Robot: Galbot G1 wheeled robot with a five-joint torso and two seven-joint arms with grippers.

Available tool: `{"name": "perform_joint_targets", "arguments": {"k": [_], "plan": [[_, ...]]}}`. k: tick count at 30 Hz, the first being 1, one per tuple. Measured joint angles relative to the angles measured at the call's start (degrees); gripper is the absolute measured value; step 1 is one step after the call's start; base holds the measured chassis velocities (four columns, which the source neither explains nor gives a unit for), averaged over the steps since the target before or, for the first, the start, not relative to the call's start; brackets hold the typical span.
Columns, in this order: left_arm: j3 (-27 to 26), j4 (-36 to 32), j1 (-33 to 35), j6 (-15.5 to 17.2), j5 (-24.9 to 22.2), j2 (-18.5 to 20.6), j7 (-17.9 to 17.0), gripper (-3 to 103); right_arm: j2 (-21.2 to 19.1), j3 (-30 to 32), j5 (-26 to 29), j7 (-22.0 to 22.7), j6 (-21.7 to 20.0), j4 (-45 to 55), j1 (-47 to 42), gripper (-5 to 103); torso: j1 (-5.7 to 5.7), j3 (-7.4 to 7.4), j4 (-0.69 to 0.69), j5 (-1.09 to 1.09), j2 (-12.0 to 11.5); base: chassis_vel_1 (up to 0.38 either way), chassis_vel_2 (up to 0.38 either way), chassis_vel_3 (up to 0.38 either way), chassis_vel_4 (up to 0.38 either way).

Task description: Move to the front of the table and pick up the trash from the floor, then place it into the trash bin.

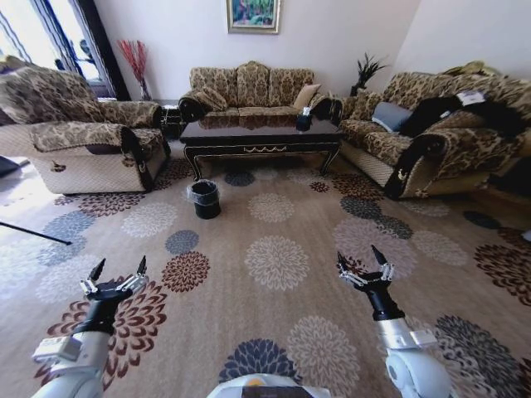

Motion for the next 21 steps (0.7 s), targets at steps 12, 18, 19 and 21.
{"name": "perform_joint_targets", "arguments": {"k": [12,18,19,21], "plan": [[0.0,0.0,0.0,0.0,0.0,0.0,0.0,100,0.0,0.0,0.0,0.0,0.0,0.0,0.0,100,0.89,1.65,0.0,0.0,2.5,0.0,0.0,0.0,0.0],[0.0,0.0,0.0,0.0,0.0,0.0,0.0,100,0.0,0.0,0.0,0.0,0.0,0.0,0.0,100,1.38,2.45,0.0,0.0,3.8,0.0,0.0,0.0,0.0],[0.0,0.0,0.0,0.0,0.0,0.0,0.0,100,0.0,0.0,0.0,0.0,0.0,0.0,0.0,100,1.57,2.81,-0.01,0.0,4.4,0.0,0.0,0.0,0.0],[0.0,0.0,0.0,0.0,0.0,0.0,0.0,100,0.0,0.0,0.0,0.0,0.0,0.0,0.0,100,1.73,3.09,0.0,0.0,4.8,0.0,0.0,0.0,0.0]]}}
